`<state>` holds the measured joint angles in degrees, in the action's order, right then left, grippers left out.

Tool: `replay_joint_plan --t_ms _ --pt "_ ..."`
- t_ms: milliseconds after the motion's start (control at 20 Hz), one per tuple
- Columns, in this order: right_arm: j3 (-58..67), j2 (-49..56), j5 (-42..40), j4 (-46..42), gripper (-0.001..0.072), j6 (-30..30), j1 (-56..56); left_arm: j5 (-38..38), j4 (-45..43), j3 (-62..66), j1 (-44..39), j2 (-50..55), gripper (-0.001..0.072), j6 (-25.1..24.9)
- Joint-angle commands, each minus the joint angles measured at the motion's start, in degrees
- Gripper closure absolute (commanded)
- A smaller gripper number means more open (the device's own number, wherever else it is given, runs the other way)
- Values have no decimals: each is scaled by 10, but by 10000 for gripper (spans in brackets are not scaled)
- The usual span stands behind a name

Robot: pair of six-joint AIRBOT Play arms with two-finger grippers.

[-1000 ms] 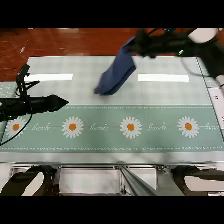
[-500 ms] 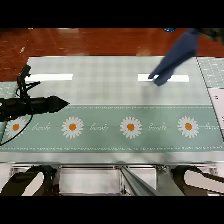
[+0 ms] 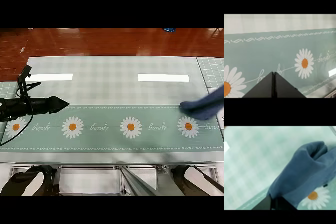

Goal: Fold the shirts.

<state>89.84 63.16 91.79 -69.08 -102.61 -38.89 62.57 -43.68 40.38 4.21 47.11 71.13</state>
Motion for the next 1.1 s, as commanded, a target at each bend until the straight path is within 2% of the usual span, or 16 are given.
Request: replay_joint_plan --t_ms 0,150,300,450,700,750,850,950,1050 --pt "-120 -73 13 -40 686 -13 -94 0 0 0 0 0 695 0" --pt "-214 -126 4 -42 686 -3 -210 0 0 0 0 0 695 0" --pt "-289 -163 5 -73 686 35 -326 0 0 0 0 0 695 0" --pt "-349 -199 -17 -101 685 17 -393 0 0 0 0 0 695 0" --pt "-368 -217 -21 -325 685 -23 -397 -1 0 0 0 0 695 0" --pt "-368 -215 -23 -344 655 -25 -397 0 0 0 0 0 695 0" --pt "-373 -208 -28 -354 325 -28 -397 -5 0 0 0 0 695 0" --pt "-374 -189 -28 -328 299 -12 -397 -40 0 0 0 3 695 0" --pt "-372 -176 -54 -253 300 4 -397 -114 0 5 4 15 695 0"
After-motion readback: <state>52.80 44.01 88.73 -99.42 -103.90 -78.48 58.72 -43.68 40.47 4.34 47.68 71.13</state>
